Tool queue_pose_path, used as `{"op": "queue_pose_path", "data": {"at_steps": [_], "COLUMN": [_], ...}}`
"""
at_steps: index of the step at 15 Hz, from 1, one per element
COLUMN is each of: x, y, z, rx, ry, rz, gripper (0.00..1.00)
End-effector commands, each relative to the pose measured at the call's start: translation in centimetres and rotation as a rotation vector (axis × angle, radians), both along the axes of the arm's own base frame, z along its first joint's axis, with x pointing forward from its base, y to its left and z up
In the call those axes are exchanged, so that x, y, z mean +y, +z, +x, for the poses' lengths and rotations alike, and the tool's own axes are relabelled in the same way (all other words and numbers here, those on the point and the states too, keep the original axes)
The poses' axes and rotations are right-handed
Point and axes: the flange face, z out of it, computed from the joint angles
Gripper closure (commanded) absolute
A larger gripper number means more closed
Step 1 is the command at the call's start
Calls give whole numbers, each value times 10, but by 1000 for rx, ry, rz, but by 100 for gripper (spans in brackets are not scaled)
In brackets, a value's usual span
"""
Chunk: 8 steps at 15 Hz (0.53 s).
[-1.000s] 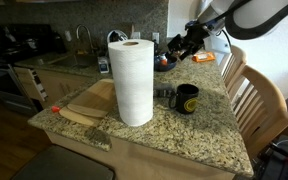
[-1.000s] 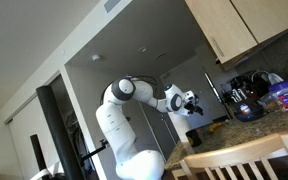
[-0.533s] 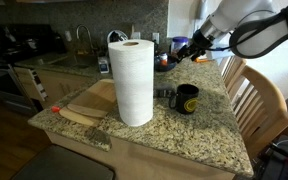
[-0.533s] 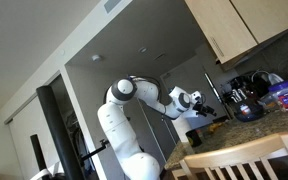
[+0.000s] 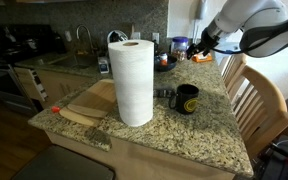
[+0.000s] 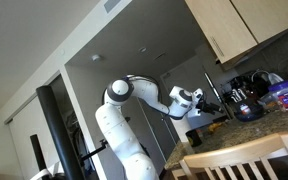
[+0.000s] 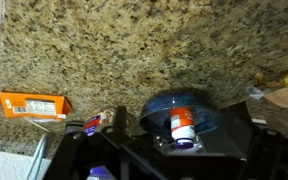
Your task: Move the pump bottle to the right side of the countertop
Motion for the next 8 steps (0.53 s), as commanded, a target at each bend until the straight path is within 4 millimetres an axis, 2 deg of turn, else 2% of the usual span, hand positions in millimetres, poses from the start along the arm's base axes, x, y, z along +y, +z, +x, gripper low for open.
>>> {"op": "queue_pose_path", "data": {"at_steps": [1,3,4,6,8], "x": [0,0,9,9,22], "y": [0,0,5,35,62], "z": [0,0,-3,7,29], "rx": [0,0,1,-100,-168], "ry": [0,0,-31,-145,-234], "rz": [0,-1,-12,-9,41], "gripper": [0,0,0,0,0]}}
